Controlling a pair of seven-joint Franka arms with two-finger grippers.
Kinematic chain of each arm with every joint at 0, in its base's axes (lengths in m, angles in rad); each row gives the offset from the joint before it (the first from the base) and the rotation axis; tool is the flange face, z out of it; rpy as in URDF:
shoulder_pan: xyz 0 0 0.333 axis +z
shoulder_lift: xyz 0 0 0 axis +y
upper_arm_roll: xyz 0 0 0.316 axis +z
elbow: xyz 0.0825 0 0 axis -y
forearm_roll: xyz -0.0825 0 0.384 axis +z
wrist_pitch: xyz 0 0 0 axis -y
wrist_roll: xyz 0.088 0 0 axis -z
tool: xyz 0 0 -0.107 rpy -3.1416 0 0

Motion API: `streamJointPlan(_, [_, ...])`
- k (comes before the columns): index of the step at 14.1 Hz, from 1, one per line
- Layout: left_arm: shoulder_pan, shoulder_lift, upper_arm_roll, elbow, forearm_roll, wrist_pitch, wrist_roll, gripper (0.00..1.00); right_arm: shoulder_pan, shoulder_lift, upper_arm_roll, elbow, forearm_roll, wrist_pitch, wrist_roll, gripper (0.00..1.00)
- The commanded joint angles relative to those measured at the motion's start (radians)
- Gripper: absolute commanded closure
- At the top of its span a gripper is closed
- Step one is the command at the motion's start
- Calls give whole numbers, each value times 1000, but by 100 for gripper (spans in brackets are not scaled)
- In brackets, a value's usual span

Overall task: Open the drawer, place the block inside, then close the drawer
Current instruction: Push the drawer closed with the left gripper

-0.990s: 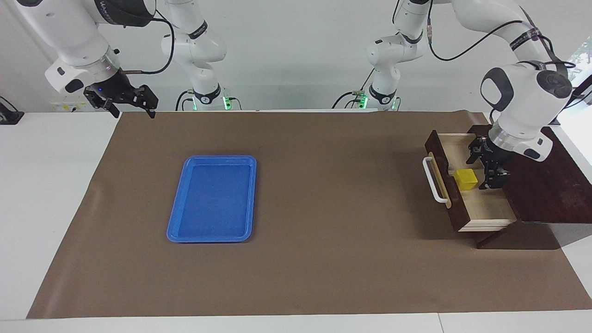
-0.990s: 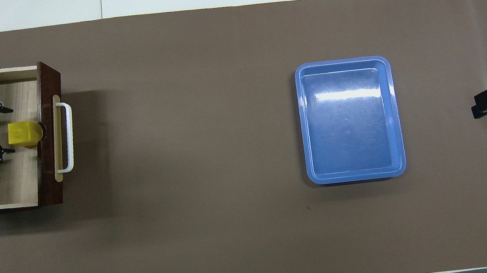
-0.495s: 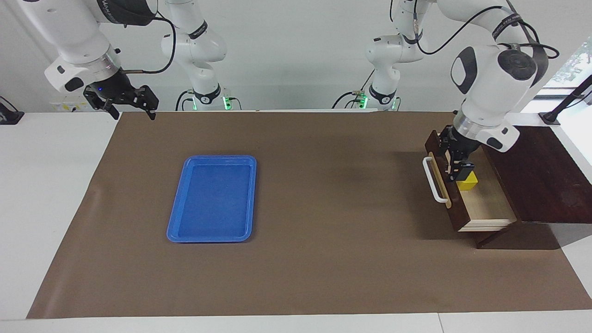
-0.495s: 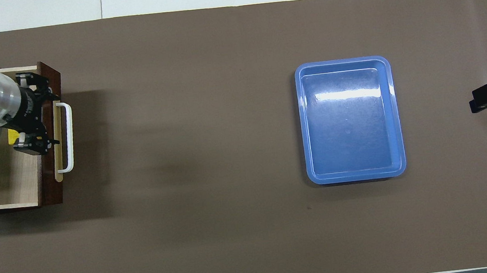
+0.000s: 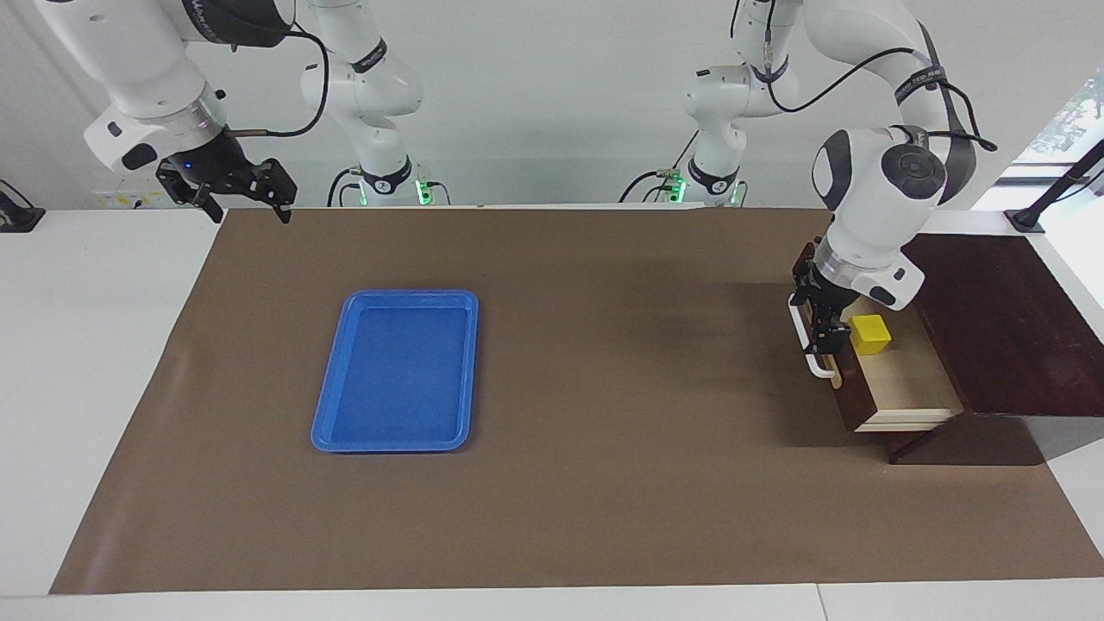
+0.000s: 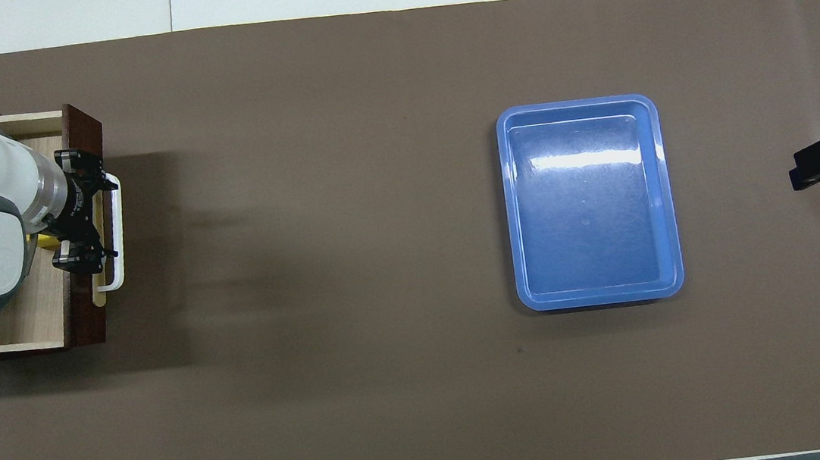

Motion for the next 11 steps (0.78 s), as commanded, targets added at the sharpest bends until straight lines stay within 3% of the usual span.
streamJointPlan(1, [45,-27,-3,-33,15,43,66,0,-10,-7,8,-5,-11,11,-16,0])
streamJointPlan(11, [146,-9,2,11,93,60,138,0,-10,-8,8,-7,-11,11,-18,0])
